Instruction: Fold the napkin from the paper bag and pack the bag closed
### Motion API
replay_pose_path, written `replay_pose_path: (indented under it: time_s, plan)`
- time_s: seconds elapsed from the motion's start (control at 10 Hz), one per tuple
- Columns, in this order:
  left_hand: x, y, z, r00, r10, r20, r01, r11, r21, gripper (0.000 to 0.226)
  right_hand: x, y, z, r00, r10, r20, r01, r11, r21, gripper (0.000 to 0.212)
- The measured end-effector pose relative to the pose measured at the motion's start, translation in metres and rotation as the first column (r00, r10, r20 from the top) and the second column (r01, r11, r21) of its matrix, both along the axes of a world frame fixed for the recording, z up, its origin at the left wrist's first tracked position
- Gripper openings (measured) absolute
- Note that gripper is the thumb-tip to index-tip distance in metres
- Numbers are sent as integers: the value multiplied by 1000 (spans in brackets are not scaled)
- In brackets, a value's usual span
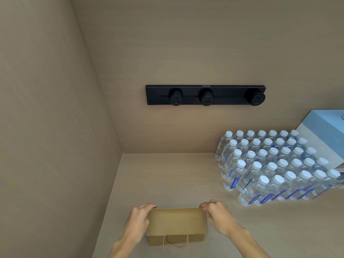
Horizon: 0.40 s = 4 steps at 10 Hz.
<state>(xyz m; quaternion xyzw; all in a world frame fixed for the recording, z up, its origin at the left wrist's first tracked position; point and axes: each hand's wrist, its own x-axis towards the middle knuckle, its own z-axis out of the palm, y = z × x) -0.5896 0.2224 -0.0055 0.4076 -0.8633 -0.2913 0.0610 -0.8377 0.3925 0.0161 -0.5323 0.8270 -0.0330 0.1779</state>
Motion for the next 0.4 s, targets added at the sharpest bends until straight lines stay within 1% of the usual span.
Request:
replay_pose_path:
  time_s: [0.1, 0.2, 0.3, 0.4]
  plan:
    - [4, 5, 0, 999, 9, -35, -10, 1000, -13, 66, -1, 3, -3, 991, -59, 118, 61, 998, -14, 33]
    - [7, 9, -3, 995, 12, -99, -19, 997, -73, 41, -1, 2, -2, 964, -81, 253, 102, 992, -71, 24]
    - [4, 14, 2, 982, 23, -188, -51, 988, -148, 26, 7, -4, 15, 967, -66, 246, 119, 972, -205, 31]
    - [-6, 11, 15, 969, 22, -245, -99, 946, -307, 33, 15, -13, 23, 994, -63, 84, 90, 927, -365, 48]
